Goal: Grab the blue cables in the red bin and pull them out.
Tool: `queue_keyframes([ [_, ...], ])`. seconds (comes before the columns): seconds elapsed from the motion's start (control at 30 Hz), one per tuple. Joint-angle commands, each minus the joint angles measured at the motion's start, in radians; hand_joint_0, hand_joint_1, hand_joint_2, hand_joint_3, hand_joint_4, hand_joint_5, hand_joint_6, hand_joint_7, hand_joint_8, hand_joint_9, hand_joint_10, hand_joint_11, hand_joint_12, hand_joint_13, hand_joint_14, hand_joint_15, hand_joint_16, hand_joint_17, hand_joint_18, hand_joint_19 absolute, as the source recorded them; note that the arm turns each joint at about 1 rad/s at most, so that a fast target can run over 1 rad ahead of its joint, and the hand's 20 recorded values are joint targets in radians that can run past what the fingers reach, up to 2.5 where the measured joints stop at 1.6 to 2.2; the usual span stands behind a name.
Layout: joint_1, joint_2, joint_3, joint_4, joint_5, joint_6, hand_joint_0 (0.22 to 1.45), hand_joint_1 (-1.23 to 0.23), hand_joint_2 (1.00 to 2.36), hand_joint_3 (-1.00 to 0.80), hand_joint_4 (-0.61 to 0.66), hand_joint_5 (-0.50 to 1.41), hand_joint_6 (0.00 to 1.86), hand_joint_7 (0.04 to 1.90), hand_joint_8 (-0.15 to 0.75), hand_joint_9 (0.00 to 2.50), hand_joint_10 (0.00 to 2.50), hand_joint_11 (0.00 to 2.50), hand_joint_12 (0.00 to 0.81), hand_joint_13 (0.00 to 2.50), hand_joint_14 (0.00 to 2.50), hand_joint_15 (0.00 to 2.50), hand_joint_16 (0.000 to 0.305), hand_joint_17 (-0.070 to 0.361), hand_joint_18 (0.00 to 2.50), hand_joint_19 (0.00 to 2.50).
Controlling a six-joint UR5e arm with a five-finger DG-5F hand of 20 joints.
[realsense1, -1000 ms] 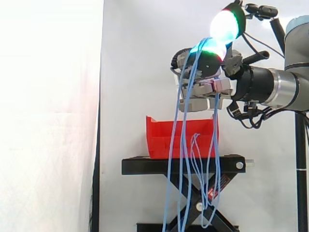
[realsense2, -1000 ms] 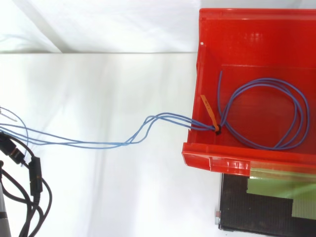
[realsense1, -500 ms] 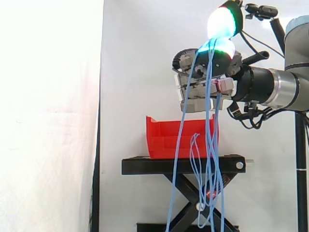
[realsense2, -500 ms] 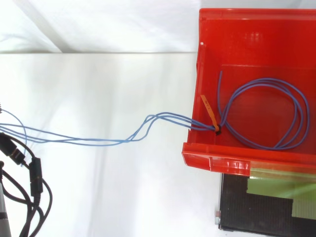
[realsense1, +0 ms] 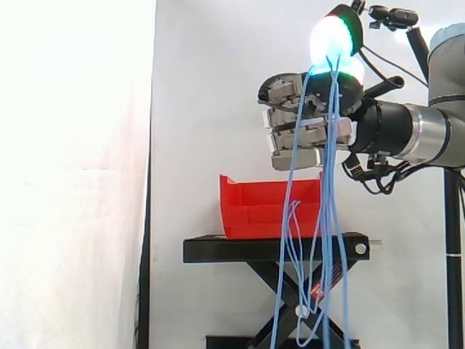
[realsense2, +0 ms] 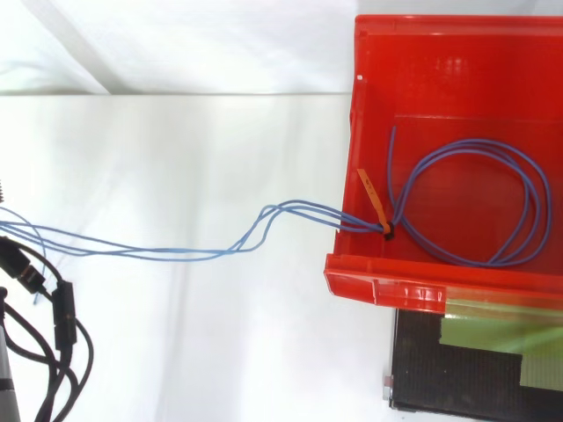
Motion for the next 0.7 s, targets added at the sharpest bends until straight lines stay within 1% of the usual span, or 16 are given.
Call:
queue_keyframes([
  [0.0, -0.002, 0.0, 0.001, 0.003, 0.0, 0.0, 0.91, -0.92, 1.0, -0.94, 0.23, 0.82, 0.89, 0.37, 0.135, 1.25, 0.21, 1.85, 0.44, 1.51, 0.02, 1.62, 0.046, 0.105, 0.93, 1.08],
  [0.03, -0.002, 0.0, -0.001, 0.003, 0.0, -0.002, 0.92, -0.93, 1.0, -0.9, 0.23, 0.8, 0.9, 0.36, 0.135, 1.23, 0.25, 1.86, 0.449, 1.5, 0.02, 1.62, 0.046, 0.104, 0.92, 1.09],
  [0.13, -0.003, 0.0, -0.001, 0.004, 0.002, -0.002, 0.92, -0.94, 1.0, -0.88, 0.23, 0.74, 0.92, 0.34, 0.148, 1.2, 0.32, 1.81, 0.452, 1.49, 0.02, 1.62, 0.047, 0.105, 0.91, 1.08],
  [0.3, -0.008, 0.0, 0.001, 0.01, 0.0, -0.002, 0.9, -0.97, 1.0, -0.93, 0.21, 0.65, 0.95, 0.31, 0.153, 1.12, 0.46, 1.79, 0.462, 1.47, 0.01, 1.62, 0.047, 0.107, 0.88, 1.11],
  [0.43, -0.009, 0.0, -0.001, 0.012, 0.0, -0.002, 0.89, -0.98, 1.0, -0.93, 0.21, 0.6, 0.96, 0.29, 0.175, 1.05, 0.59, 1.68, 0.464, 1.45, 0.01, 1.65, 0.048, 0.108, 0.85, 1.12],
  [0.67, -0.009, 0.0, -0.001, 0.012, 0.0, -0.002, 0.91, -1.02, 1.0, -0.86, 0.21, 0.56, 0.96, 0.29, 0.179, 0.99, 0.67, 1.61, 0.458, 1.41, 0.01, 1.67, 0.048, 0.109, 0.83, 1.12],
])
